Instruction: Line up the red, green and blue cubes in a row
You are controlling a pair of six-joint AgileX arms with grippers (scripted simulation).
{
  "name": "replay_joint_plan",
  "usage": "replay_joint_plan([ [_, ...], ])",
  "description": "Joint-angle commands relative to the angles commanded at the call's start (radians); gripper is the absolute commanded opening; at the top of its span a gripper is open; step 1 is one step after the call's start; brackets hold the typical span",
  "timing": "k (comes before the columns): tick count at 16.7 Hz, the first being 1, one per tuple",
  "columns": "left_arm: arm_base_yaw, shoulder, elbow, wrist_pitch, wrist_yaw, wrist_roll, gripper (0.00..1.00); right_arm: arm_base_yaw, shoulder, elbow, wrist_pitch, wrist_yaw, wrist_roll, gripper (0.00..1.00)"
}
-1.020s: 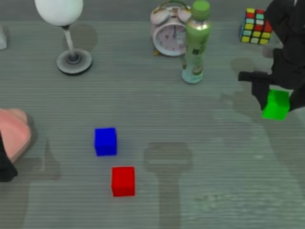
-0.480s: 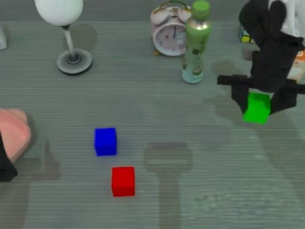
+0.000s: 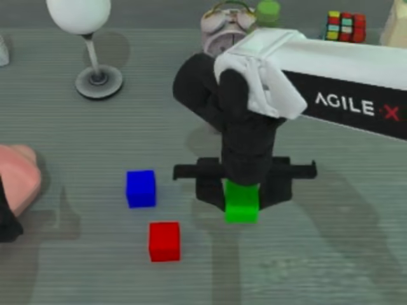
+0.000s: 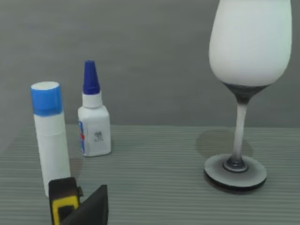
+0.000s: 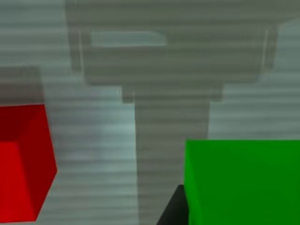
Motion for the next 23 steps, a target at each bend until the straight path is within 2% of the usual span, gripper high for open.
replay_joint_plan([
  [2,0.000,0.000,0.000,0.000,0.000,0.000,1.00,0.069,-0.011,0.001,-0.003,0.001,0.053,0.00],
  [4,0.000,0.000,0.000,0.000,0.000,0.000,1.00,0.097,-0.018,0.002,-0.004,0.002,0.076,0.00],
  [10,0.000,0.000,0.000,0.000,0.000,0.000,1.00,0.094,-0.009,-0.013,0.015,0.001,0.075,0.00],
  [16,0.000,0.000,0.000,0.000,0.000,0.000,1.00,0.096,0.052,-0.144,0.217,0.002,0.078,0.00],
  [21,0.000,0.000,0.000,0.000,0.000,0.000,1.00,0.098,0.062,-0.163,0.241,0.003,0.078,0.00],
  [23,0.000,0.000,0.000,0.000,0.000,0.000,1.00,0.098,0.062,-0.163,0.241,0.003,0.078,0.15],
])
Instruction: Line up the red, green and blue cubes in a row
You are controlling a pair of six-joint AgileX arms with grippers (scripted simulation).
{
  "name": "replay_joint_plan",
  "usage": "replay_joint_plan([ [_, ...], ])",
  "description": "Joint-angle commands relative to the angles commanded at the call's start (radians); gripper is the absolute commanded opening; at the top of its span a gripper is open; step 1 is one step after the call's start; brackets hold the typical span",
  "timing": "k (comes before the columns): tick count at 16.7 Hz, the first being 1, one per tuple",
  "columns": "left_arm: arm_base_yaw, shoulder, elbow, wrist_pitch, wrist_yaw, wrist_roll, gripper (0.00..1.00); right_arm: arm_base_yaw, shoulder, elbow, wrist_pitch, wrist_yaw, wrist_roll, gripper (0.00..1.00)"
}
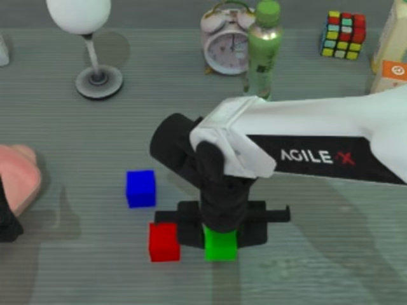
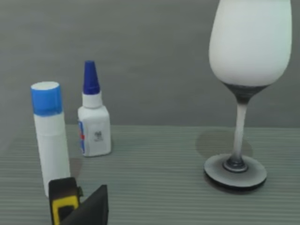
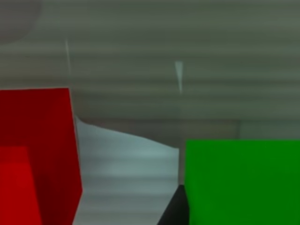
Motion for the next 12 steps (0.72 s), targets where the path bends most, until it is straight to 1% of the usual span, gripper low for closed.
replay_joint_plan([
  [11,0.000,0.000,0.000,0.000,0.000,0.000,1.00,0.000,0.000,0.000,0.000,0.000,0.000,0.98],
  [12,0.000,0.000,0.000,0.000,0.000,0.000,1.00,0.000,0.000,0.000,0.000,0.000,0.000,1.00],
])
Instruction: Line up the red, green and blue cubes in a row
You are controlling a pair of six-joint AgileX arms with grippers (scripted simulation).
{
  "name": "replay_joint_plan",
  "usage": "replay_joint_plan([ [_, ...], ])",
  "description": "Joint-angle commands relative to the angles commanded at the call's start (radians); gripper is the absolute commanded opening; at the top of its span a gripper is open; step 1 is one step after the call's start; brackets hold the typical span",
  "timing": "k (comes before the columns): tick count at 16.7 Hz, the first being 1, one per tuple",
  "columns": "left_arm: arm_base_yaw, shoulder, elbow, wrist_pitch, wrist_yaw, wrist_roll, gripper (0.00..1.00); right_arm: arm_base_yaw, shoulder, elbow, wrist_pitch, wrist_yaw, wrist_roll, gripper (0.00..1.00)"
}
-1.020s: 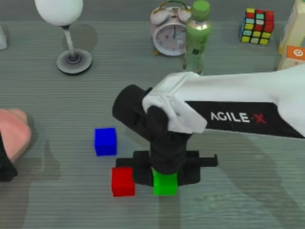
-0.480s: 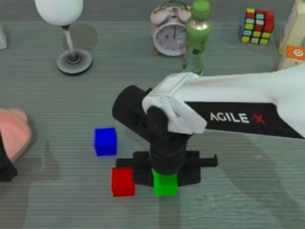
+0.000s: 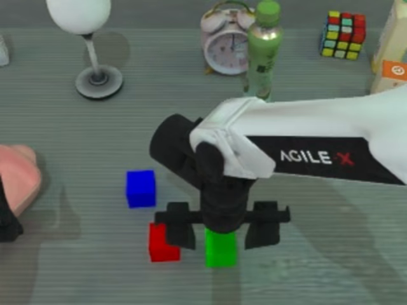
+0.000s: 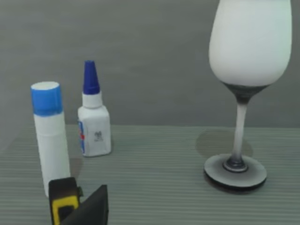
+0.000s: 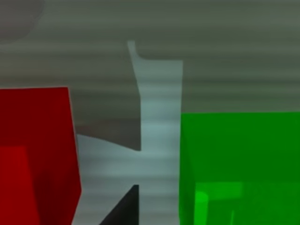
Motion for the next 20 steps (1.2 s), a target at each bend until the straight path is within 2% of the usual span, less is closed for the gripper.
replay_joint_plan([
  [9,0.000,0.000,0.000,0.000,0.000,0.000,1.00,0.000,-0.001,0.004,-0.004,0.000,0.000,1.00],
  [16,0.000,0.000,0.000,0.000,0.000,0.000,1.00,0.008,-0.068,0.149,-0.225,-0.001,0.000,1.00],
  [20,0.000,0.000,0.000,0.000,0.000,0.000,1.00,0.008,-0.080,0.166,-0.245,-0.001,-0.001,1.00],
])
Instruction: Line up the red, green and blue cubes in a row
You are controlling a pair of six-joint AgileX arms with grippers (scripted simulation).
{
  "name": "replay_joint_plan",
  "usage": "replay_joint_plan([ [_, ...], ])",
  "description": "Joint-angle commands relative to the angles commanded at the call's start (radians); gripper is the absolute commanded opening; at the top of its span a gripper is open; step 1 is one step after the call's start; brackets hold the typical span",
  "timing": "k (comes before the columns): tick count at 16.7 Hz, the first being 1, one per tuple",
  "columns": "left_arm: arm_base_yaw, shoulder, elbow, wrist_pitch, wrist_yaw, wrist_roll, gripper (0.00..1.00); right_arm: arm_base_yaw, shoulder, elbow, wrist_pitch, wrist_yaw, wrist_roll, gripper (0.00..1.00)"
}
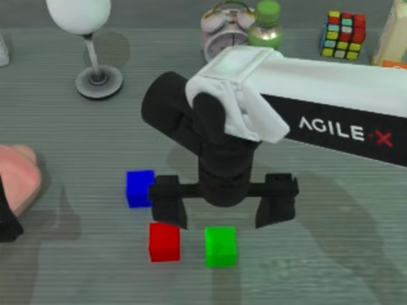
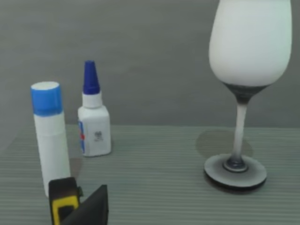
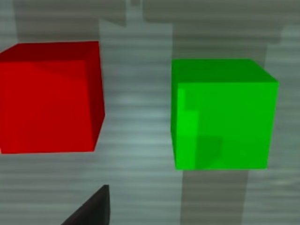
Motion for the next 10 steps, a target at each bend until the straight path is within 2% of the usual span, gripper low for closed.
replay_joint_plan([
  [4,-0.010,0.026,0.026,-0.018,0.002,-0.009,1.00,-0.017,-0.023,-0.022,0.021,0.007,-0.014,1.00],
  [10,-0.092,0.330,0.290,-0.198,0.005,-0.098,1.00,-0.149,-0.309,-0.264,0.174,0.070,-0.162,1.00],
])
